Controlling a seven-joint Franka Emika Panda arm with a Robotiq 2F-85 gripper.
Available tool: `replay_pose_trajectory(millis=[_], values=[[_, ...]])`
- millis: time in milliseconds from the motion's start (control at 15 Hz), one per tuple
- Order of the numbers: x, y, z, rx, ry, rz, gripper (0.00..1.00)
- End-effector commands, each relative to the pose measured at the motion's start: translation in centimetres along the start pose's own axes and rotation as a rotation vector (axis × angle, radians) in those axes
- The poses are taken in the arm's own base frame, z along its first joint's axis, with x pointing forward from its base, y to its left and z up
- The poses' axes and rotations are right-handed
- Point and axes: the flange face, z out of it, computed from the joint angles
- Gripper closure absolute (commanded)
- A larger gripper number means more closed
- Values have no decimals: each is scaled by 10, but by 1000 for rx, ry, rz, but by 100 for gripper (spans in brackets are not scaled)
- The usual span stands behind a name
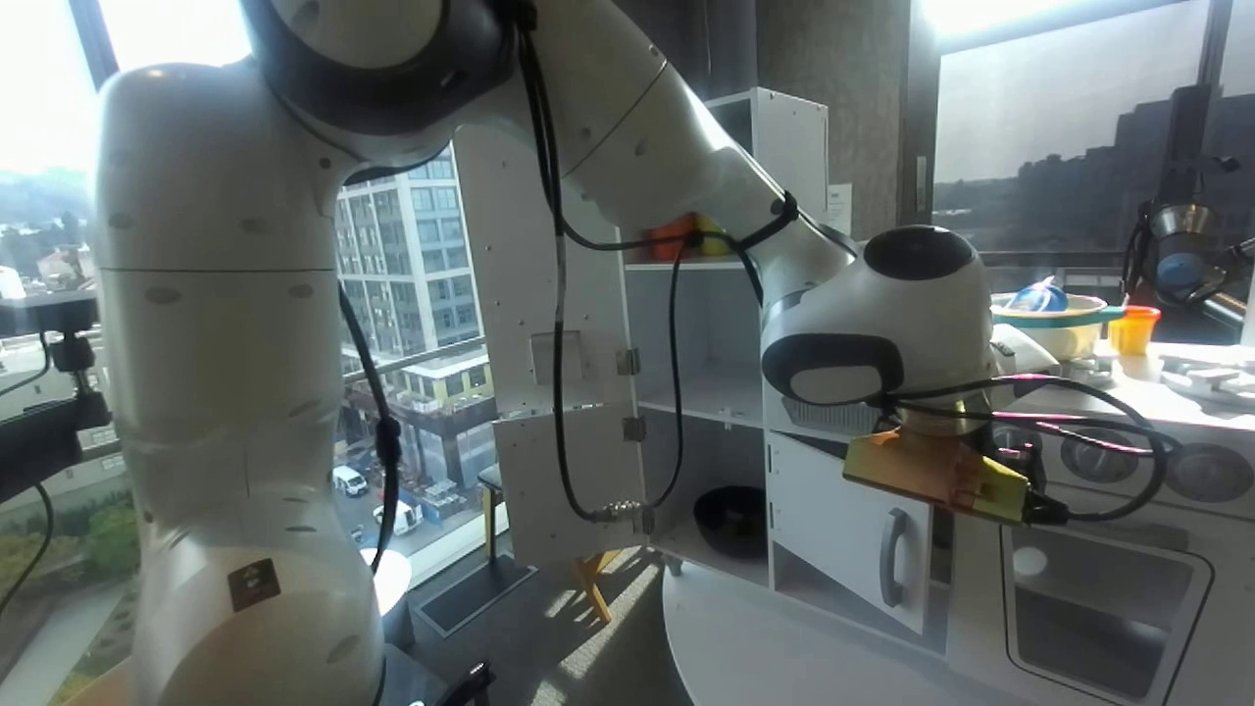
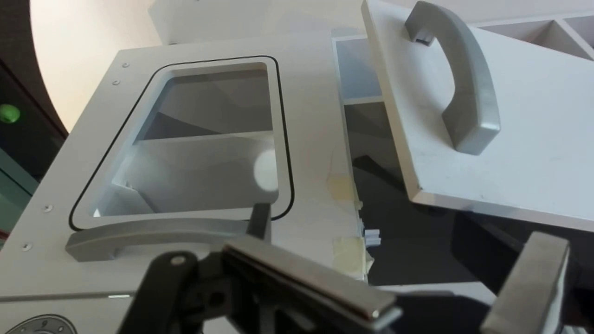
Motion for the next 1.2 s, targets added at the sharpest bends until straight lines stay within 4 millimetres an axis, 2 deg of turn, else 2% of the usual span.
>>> replay_pose_trajectory(millis=[0,333,600,800,1133], values=[[-12,-6,0,10,-31,-43,0],[-31,-18,-4,31,-103,-131,0],[-50,-26,-18,57,-158,-231,0],[-66,-43,-30,146,-193,-307,0],[-99,-85,-39,265,-247,-435,0]])
